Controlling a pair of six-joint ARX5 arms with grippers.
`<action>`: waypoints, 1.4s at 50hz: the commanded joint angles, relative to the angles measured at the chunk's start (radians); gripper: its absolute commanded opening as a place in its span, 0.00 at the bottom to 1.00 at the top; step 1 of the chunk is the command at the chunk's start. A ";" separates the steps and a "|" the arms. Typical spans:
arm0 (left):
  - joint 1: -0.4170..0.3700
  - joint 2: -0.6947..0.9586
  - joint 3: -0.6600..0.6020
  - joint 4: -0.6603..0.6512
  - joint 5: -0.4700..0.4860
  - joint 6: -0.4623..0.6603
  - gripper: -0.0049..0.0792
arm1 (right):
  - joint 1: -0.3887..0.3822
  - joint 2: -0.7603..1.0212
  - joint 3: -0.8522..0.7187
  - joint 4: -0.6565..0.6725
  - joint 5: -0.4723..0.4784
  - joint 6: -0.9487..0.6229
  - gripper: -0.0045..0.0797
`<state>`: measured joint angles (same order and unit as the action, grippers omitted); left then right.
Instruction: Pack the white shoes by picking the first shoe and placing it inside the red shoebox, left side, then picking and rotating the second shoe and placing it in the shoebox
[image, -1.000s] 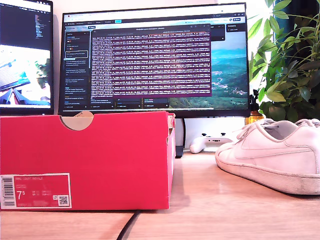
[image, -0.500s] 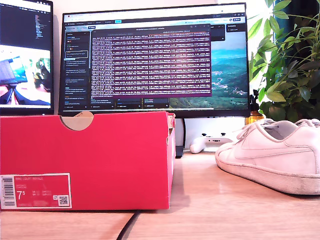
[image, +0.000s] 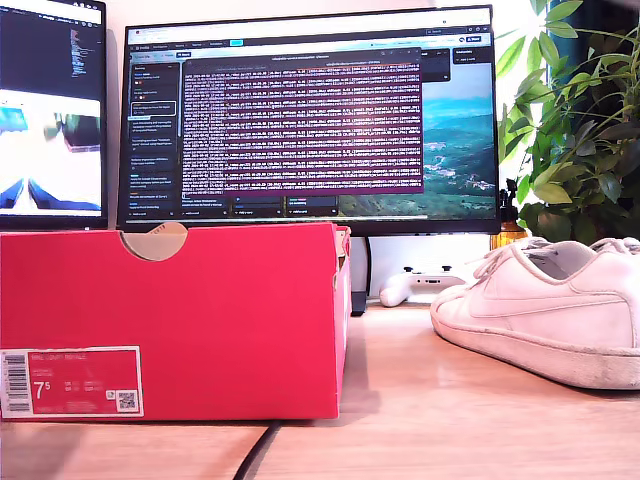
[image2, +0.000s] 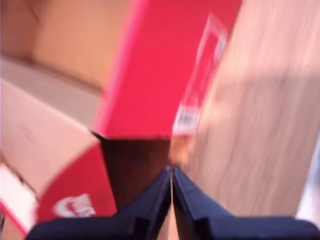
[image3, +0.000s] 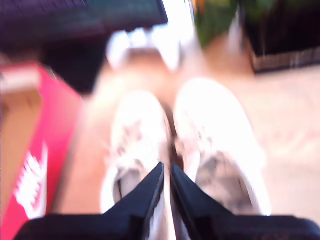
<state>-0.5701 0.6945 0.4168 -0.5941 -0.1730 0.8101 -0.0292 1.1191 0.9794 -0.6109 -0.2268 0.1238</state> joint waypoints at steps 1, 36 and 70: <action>-0.003 0.046 0.010 0.039 -0.033 -0.029 0.04 | 0.023 0.049 0.034 -0.071 -0.002 -0.031 0.05; -0.002 0.203 0.010 0.222 0.061 -0.051 0.05 | 0.278 0.293 0.083 -0.200 0.037 -0.151 0.56; -0.002 0.203 0.010 0.221 0.061 -0.051 0.05 | 0.321 0.550 0.083 -0.108 0.078 -0.192 0.39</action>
<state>-0.5705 0.8936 0.4168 -0.3813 -0.1204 0.7647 0.2790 1.6592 1.0618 -0.7128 -0.1482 -0.0692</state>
